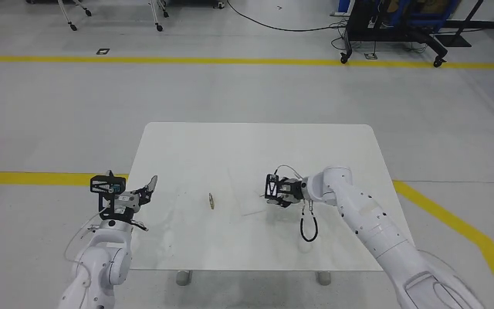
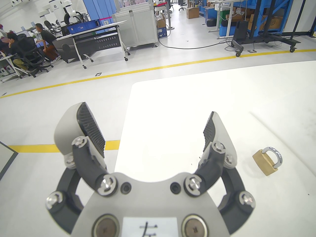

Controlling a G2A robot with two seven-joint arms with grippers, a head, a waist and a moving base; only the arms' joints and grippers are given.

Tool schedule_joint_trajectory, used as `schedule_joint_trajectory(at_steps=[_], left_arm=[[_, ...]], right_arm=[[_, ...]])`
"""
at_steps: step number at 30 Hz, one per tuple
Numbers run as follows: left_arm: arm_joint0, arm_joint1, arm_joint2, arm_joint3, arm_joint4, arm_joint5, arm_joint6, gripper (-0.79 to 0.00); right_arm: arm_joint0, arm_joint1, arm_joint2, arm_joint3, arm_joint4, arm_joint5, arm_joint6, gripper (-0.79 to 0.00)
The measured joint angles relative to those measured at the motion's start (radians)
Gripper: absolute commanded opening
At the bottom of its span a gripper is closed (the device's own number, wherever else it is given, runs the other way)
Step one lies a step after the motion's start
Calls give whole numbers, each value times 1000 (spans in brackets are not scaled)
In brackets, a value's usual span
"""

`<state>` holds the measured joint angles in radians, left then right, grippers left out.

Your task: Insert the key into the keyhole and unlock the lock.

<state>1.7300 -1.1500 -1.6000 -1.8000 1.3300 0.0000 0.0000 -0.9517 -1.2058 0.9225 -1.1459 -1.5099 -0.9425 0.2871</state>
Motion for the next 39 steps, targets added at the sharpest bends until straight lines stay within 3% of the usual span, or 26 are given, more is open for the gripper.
schedule_joint_trajectory(at_steps=[3,7,10,12,13,22,28,39], left_arm=[[0,0,0,0,0,0,0,0],[0,0,0,0,0,0,0,0],[0,0,0,0,0,0,0,0],[0,0,0,0,0,0,0,0],[0,0,0,0,0,0,0,0],[0,0,0,0,0,0,0,0],[0,0,0,0,0,0,0,0],[0,0,0,0,0,0,0,0]], right_arm=[[25,-10,-30,31,-9,14,6,-425],[52,-22,-59,63,-7,20,-1,-514],[71,-29,-75,89,-2,18,-7,-616],[84,-35,-84,110,11,9,-9,-757],[89,-36,-86,119,18,0,-10,-785],[118,-39,-81,186,72,-32,15,-785],[93,-36,-55,178,155,22,111,-785],[-80,1,37,-157,311,185,421,-785]])
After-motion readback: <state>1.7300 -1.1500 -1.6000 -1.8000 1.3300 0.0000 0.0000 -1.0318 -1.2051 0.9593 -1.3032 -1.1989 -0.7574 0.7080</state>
